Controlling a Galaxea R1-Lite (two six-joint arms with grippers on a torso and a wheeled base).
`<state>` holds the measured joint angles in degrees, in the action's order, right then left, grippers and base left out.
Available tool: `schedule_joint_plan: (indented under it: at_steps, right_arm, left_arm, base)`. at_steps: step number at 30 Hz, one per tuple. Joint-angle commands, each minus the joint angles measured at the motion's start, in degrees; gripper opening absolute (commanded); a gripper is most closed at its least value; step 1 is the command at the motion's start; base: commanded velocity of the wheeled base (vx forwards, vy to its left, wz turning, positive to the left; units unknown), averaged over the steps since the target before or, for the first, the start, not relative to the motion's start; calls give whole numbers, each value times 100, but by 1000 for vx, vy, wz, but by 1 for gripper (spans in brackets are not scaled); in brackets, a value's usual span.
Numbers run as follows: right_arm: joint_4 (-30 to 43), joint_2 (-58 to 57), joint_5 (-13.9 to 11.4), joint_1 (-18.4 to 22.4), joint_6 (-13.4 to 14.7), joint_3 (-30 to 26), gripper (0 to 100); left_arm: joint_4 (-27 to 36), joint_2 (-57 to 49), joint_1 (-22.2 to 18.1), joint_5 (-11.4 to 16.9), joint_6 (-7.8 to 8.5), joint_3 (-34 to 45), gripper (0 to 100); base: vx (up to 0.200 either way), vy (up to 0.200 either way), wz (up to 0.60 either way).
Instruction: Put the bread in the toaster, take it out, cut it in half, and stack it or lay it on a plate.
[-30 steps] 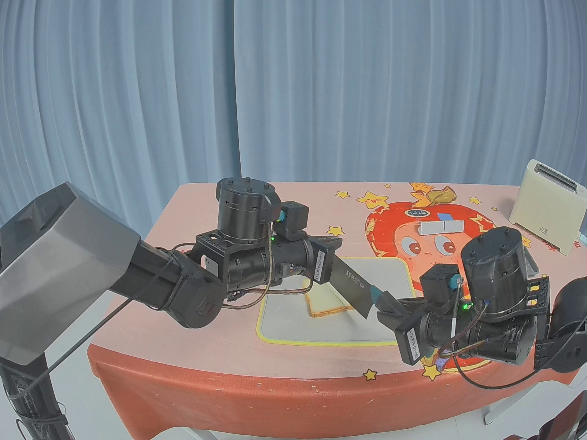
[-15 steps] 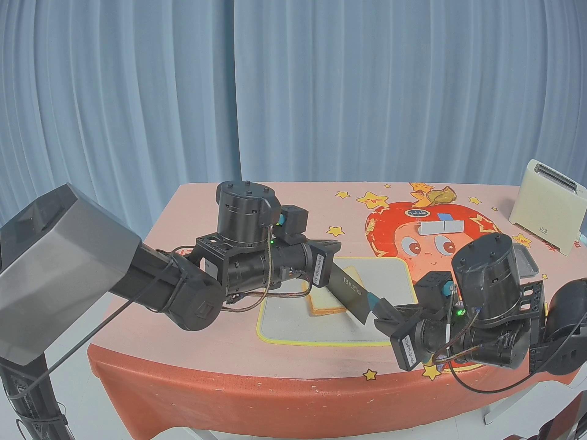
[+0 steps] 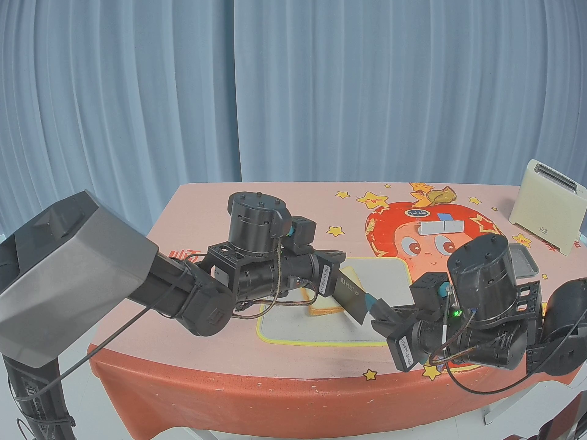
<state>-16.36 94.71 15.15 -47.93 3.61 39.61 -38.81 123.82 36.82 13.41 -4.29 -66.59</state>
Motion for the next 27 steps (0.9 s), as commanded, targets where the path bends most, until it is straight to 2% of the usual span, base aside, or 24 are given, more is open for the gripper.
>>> schedule_joint_plan:
  at_steps: [1, 6, 9, 11, 18, 27]
  right_arm:
    - [1, 30, -4, -32, 0, -14, 0]
    - [1, 74, 32, -111, -9, -14, 0]
    - [1, 83, 339, -172, -53, 3, 0]
    - [1, 74, 418, -208, -88, 3, 0]
    - [1, 118, 515, -296, -97, -6, 0]
    - [1, 259, 524, -366, -97, 21, 0]
  left_arm:
    - [-12, 213, 1, -23, -2, -39, 0]
    - [-21, 169, 1, -75, -2, -4, 0]
    - [-30, 11, -8, -75, -10, -4, 0]
    - [-12, -192, -25, -67, -19, 32, 0]
    - [-21, -350, -25, -75, -19, 225, 0]
    - [-38, -112, -17, -67, -10, 286, 0]
  base:
    - [0, 0, 0]
    - [0, 0, 0]
    - [0, 0, 0]
    - [0, 0, 0]
    - [0, 0, 0]
    - [0, 0, 0]
